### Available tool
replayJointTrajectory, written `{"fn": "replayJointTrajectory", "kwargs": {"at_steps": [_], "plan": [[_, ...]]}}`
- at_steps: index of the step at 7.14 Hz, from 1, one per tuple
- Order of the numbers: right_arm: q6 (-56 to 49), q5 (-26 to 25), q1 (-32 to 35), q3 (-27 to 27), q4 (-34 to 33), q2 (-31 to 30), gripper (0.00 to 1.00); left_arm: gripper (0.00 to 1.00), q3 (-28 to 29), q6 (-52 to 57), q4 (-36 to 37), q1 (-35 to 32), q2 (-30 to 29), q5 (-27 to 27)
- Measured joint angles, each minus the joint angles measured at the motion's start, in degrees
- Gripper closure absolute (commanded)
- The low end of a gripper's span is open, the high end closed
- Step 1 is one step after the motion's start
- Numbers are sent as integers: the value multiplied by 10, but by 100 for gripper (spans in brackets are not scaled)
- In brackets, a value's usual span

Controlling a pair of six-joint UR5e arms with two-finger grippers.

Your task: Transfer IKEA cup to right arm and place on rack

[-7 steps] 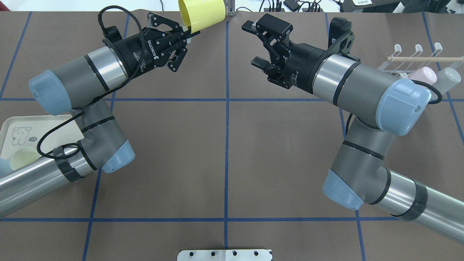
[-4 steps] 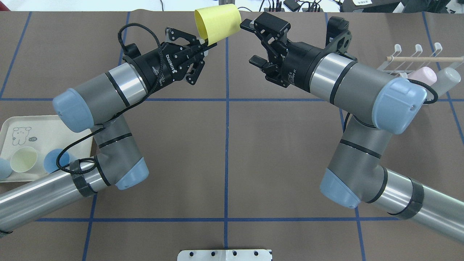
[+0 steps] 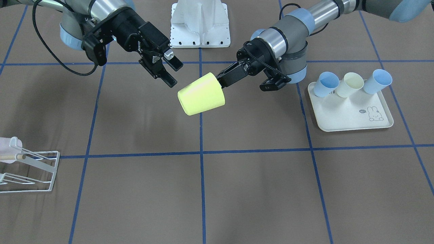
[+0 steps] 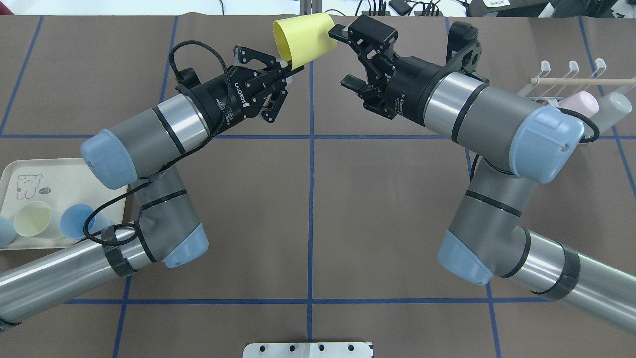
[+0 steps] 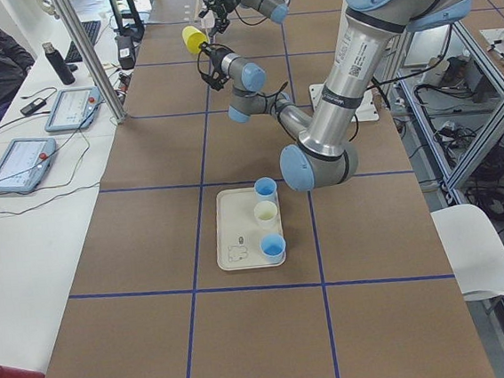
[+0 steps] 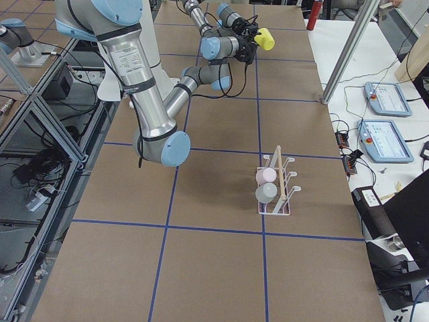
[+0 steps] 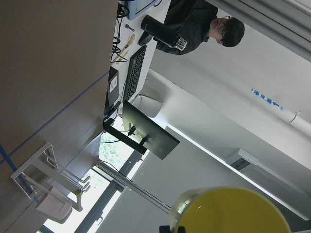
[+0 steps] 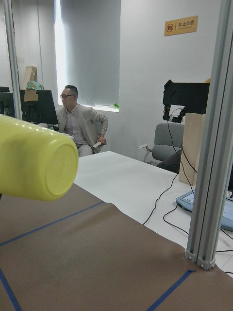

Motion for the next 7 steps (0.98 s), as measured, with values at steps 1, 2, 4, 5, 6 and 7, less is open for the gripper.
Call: {"fn": "replayJointTrajectory", "kwargs": {"at_steps": [1,2,4,5,6,7], "plan": [[0,0,0,-2,0,0,0,100,0,-1,0,4,-1,2],[0,0,0,-3,0,0,0,100,-1,-1,1,8,-1,4],[0,0,0,-3,1,0,0,100,-5,-1,1,14,-3,6],[0,0,0,-3,1,0,0,100,-6,1,0,18,-4,10],[0,0,0,-3,0,0,0,100,-7,3,0,25,-5,16],[-1,0,0,-3,0,0,0,100,-8,4,-1,31,-5,20]]}}
